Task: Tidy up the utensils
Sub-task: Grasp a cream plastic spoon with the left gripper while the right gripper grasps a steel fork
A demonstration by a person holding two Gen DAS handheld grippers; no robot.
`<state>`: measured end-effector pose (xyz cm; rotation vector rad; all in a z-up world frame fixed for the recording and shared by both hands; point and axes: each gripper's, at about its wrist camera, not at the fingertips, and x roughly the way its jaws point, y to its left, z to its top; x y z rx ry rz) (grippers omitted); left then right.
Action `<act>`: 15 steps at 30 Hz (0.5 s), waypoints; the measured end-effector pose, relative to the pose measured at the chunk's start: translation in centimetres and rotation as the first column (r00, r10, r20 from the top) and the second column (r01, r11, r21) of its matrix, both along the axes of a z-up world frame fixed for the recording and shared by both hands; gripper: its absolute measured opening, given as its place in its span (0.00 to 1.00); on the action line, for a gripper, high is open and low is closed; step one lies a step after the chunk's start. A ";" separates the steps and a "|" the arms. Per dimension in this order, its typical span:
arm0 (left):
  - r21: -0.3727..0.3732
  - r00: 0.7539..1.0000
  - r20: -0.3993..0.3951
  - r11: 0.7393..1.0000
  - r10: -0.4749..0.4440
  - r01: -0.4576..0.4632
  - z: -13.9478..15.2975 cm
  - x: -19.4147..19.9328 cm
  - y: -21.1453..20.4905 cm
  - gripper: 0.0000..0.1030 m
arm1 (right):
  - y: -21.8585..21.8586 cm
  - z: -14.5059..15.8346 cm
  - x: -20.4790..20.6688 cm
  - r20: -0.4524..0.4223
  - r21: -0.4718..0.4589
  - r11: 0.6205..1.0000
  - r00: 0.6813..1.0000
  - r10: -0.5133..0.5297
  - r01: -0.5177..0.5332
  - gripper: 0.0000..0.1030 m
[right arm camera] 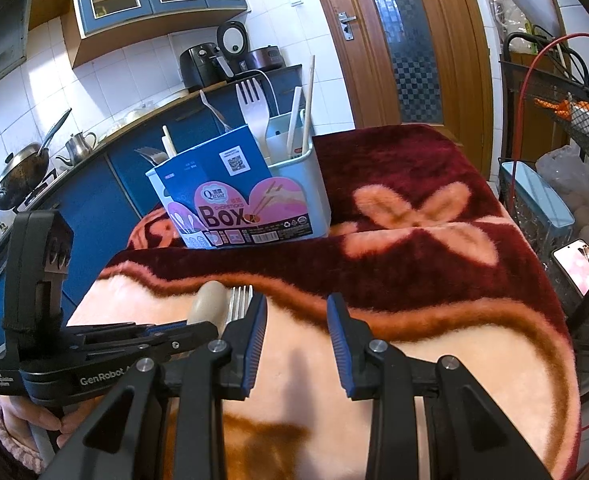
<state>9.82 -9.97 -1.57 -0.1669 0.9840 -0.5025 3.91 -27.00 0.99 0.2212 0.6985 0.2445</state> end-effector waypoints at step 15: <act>0.028 0.969 0.221 0.993 0.105 -0.114 4.0 -2.4 4.1 0.05 | 2.1 -0.6 0.7 -0.082 -0.011 0.996 0.993 0.089 -0.090 0.34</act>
